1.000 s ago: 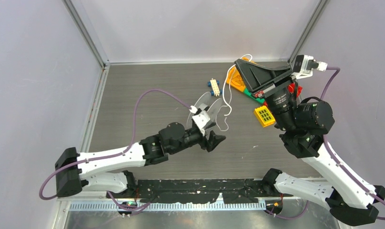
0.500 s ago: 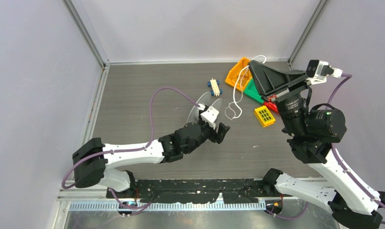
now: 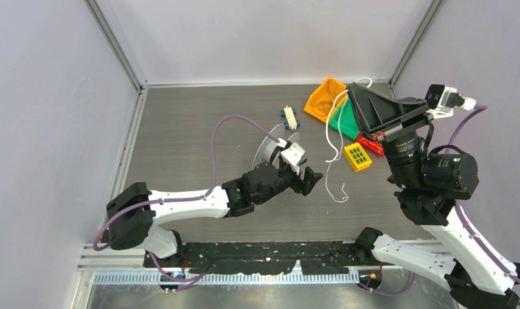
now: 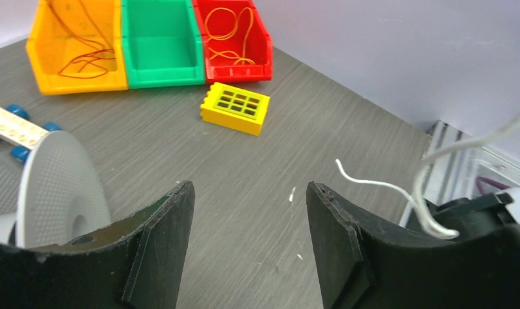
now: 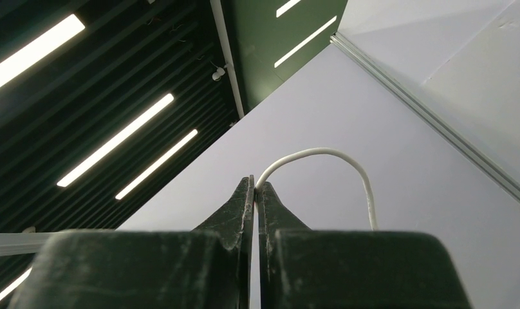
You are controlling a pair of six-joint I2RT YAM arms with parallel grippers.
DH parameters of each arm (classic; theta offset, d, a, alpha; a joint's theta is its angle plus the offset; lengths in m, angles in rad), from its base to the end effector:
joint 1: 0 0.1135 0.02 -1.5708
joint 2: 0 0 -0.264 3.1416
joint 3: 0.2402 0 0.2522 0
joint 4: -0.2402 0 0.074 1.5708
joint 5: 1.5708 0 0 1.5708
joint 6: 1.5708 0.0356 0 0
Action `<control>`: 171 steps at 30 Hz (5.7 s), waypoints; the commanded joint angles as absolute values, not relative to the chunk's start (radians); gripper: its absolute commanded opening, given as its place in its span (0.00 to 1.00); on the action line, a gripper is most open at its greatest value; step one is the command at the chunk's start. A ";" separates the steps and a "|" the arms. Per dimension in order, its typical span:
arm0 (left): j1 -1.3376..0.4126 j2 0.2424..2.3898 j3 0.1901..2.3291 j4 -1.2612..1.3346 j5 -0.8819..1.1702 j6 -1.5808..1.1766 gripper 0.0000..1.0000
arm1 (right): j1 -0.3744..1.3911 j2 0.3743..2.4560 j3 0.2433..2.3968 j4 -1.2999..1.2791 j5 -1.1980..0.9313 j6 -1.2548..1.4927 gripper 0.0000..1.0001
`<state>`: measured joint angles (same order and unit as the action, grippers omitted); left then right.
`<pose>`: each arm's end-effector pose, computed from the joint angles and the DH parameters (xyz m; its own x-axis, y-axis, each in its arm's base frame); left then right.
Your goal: Wrap the cables
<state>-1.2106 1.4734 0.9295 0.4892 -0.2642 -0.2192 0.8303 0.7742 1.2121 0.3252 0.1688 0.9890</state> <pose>0.1297 -0.3179 0.2949 -0.1953 -0.0771 -0.9777 0.7879 0.5814 -0.2032 0.0763 0.0746 0.5317 -0.2832 0.9109 -0.3001 -0.7444 -0.0115 0.6676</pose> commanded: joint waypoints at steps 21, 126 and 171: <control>-1.221 1.121 0.832 0.279 -0.330 -0.207 0.63 | 0.835 0.736 1.203 0.083 0.183 0.618 0.05; -1.162 1.014 1.208 -0.182 -0.104 -0.196 0.00 | 0.835 0.212 0.453 0.007 -0.018 0.415 0.60; -1.006 1.165 1.170 -0.386 -0.292 -0.160 0.00 | 0.523 0.794 0.729 -0.014 0.192 0.113 0.05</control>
